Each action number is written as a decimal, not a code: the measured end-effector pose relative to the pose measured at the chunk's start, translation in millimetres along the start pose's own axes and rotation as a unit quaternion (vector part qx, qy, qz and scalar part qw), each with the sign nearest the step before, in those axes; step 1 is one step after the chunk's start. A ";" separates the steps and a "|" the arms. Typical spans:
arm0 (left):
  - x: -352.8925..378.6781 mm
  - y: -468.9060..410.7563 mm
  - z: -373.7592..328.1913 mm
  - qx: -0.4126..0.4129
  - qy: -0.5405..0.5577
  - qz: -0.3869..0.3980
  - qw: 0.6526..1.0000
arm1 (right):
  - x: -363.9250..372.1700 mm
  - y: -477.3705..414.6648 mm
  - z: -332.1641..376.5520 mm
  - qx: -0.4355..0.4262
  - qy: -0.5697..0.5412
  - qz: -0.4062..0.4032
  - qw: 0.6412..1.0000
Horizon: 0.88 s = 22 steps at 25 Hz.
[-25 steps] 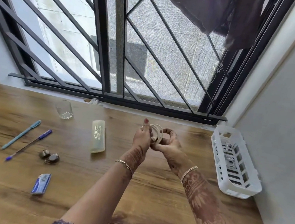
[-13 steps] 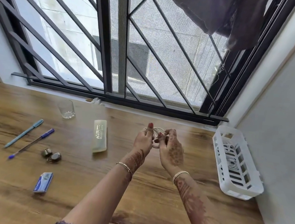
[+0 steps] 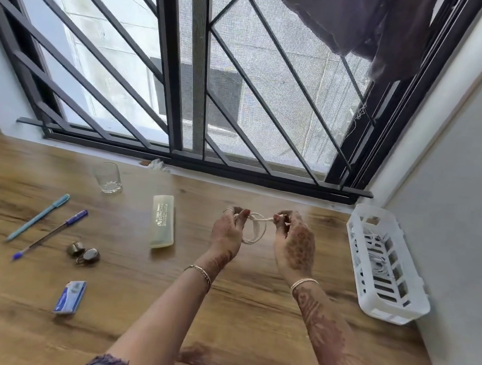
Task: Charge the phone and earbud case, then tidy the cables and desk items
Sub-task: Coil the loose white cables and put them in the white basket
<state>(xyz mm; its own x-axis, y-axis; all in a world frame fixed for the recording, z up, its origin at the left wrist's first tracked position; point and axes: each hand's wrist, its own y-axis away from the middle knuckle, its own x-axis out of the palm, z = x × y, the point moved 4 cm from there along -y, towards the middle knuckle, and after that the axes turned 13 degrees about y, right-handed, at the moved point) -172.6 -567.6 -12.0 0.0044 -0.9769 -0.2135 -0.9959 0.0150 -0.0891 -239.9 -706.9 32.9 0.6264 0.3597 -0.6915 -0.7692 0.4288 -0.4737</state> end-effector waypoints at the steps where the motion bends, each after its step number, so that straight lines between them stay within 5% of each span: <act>1: -4.1 0.2 0.0 0.010 -0.022 -0.005 1.000 | -1.8 -3.4 -5.0 0.015 -0.018 -0.007 1.000; 6: -11.8 -5.5 10.9 0.003 0.015 -0.020 1.000 | -5.9 -9.9 -23.8 0.027 -0.033 0.019 0.999; 14: 9.4 8.7 -2.1 -0.139 0.274 -0.012 0.952 | 32.0 10.0 -45.6 0.079 -0.030 0.188 0.979; 19: 19.0 13.2 -6.1 -0.080 0.200 -0.013 0.976 | 43.6 12.8 -39.3 0.181 -0.206 0.236 0.932; 22: 19.3 14.9 -4.9 -0.049 0.134 -0.007 0.990 | 43.1 15.6 -34.9 0.240 -0.332 0.258 0.875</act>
<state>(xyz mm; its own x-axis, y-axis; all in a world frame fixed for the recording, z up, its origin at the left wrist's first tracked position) -187.8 -587.2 -12.6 0.0074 -0.9985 0.0549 -1.0000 -0.0070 0.0071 -229.3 -713.6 -23.3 0.2695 0.9419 -0.2006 -0.9292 0.3091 0.2027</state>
